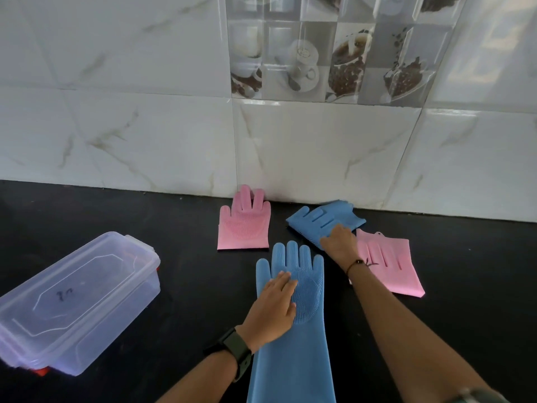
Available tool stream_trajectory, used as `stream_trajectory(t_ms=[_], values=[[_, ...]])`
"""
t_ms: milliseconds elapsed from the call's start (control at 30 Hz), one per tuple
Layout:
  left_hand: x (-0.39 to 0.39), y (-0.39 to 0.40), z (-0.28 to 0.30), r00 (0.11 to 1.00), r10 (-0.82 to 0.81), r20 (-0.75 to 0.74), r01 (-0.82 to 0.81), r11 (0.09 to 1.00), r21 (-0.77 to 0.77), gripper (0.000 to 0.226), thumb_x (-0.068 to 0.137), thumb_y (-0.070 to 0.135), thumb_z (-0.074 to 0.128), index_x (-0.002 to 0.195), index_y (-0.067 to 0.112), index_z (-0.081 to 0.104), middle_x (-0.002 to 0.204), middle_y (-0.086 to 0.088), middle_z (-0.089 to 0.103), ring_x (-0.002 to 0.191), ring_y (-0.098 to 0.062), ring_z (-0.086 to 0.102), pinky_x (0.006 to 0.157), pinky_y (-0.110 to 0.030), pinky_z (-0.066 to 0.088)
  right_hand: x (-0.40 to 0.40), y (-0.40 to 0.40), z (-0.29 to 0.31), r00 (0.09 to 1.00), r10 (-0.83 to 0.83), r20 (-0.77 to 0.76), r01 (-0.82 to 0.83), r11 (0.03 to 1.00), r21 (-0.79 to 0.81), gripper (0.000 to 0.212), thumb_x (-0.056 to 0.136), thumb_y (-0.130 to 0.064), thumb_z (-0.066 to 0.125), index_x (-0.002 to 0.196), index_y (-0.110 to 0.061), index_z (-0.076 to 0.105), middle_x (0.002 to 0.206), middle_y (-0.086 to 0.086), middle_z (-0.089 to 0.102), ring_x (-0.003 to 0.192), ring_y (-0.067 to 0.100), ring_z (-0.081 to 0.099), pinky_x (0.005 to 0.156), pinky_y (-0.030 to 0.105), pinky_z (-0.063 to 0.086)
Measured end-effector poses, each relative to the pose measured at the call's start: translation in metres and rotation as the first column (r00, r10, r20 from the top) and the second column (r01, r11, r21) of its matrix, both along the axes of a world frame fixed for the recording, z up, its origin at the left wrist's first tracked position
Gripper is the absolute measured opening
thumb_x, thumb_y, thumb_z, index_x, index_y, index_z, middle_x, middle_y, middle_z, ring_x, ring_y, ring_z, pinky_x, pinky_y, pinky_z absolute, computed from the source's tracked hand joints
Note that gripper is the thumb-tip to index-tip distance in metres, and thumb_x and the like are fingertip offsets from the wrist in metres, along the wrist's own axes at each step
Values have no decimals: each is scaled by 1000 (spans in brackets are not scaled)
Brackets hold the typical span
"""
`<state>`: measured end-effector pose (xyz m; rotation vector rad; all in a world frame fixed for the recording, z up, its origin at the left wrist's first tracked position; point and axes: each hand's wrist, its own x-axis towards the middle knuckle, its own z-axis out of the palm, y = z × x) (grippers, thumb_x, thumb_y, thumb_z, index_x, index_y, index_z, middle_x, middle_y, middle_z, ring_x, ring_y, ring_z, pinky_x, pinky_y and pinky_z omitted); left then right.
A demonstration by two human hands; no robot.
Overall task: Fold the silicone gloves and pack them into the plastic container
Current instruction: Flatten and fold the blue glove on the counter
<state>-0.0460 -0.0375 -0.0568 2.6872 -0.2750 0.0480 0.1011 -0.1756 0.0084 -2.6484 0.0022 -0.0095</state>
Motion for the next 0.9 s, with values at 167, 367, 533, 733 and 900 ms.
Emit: stream_trajectory(t_ms=[167,367,533,733,900], values=[[1,10,7,999,26,18,-25,998,-65,46,98,17,39,144,15,34,159,3,21,148,-14,17,119,-25,16,36,-1,-12,955,-28,-295,6,997,-73,54,80,-33,67,122,-2,53,125,15,59,114,29,56,88,32,47],[23,-9,45,996,83,-39,-90,957,-277,51,96,17,45,145,14,31,150,-3,37,134,-16,40,110,-26,34,45,8,35,988,-9,-152,26,993,114,21,88,-18,49,94,-5,64,97,16,67,92,28,62,68,27,44],[61,-48,85,951,200,-234,-304,741,-599,89,87,27,63,152,10,5,152,-11,30,136,-24,38,109,-34,37,10,15,74,983,159,-90,-106,896,430,27,79,-11,61,54,-9,51,61,10,47,57,21,45,54,28,39],[69,-56,99,870,475,-133,-378,468,-799,41,89,13,59,127,7,46,114,-12,63,99,-21,64,84,-31,54,-40,23,85,943,324,81,-315,785,534,20,81,-10,63,62,-9,56,61,6,50,57,12,45,55,22,40],[59,-25,105,849,463,-255,-422,303,-854,19,88,-2,43,93,5,60,90,-12,61,83,-25,60,70,-33,54,-72,-3,87,921,286,264,-389,691,609,12,90,-12,56,97,-15,65,88,-2,67,84,11,62,77,24,51]])
